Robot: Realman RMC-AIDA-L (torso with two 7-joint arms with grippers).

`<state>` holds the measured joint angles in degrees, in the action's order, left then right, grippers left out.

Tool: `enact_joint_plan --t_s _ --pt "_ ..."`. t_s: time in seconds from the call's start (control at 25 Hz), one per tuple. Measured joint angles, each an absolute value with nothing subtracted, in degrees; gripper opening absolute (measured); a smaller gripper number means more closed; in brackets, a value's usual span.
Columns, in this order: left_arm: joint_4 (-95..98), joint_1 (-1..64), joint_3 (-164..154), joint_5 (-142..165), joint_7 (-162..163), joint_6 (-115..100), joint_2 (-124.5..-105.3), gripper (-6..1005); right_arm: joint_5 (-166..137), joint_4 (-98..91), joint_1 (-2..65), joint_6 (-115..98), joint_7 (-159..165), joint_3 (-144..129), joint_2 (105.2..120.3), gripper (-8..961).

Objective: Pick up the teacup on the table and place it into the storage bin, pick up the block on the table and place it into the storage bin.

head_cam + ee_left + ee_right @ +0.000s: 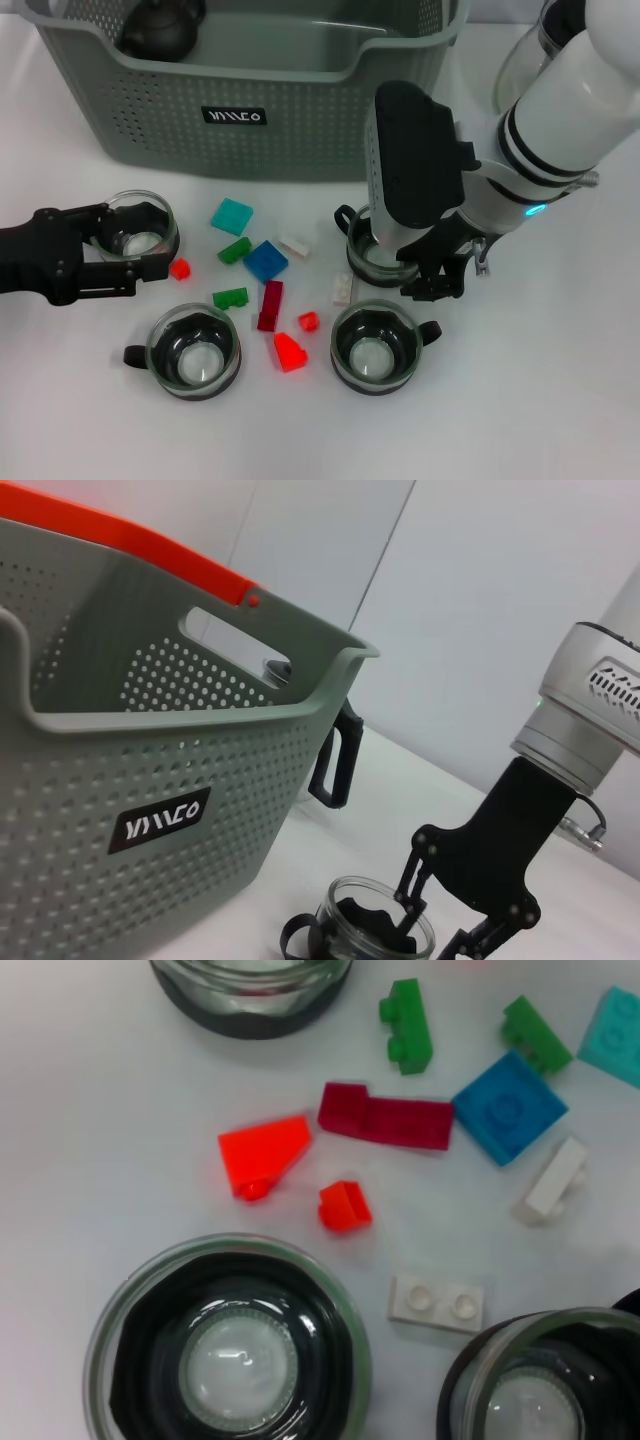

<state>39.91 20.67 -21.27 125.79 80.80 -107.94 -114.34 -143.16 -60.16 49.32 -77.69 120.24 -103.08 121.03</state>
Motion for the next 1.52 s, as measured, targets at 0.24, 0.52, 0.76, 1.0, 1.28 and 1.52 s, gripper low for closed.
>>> enact_joint_plan --t_s 0.24,0.52,0.76,1.0,1.28,1.52 --pt "39.91 20.57 -21.27 125.74 80.77 -107.76 -114.34 846 -142.78 -59.61 49.53 -77.32 120.82 -103.29 121.03 358" --pt "39.91 20.57 -21.27 125.68 80.77 -107.75 -114.34 846 -142.21 -59.61 49.67 -77.57 120.86 -103.08 120.97 161" --pt "39.91 20.57 -21.26 125.68 80.70 -107.75 -114.34 846 -142.13 -62.89 48.97 -80.09 121.97 -100.95 120.58 54" --pt "39.91 20.50 -20.90 125.68 80.33 -107.69 -114.34 846 -137.73 -71.85 47.38 -89.91 120.99 -92.62 120.33 54" --pt "39.90 20.69 -20.36 125.68 80.07 -107.60 -114.32 846 -128.73 -79.75 48.04 -102.23 117.50 -77.95 120.16 53" --pt "39.90 20.90 -20.22 125.69 80.06 -107.56 -114.25 846 -116.35 -80.46 48.79 -98.33 116.08 -61.38 119.65 53"
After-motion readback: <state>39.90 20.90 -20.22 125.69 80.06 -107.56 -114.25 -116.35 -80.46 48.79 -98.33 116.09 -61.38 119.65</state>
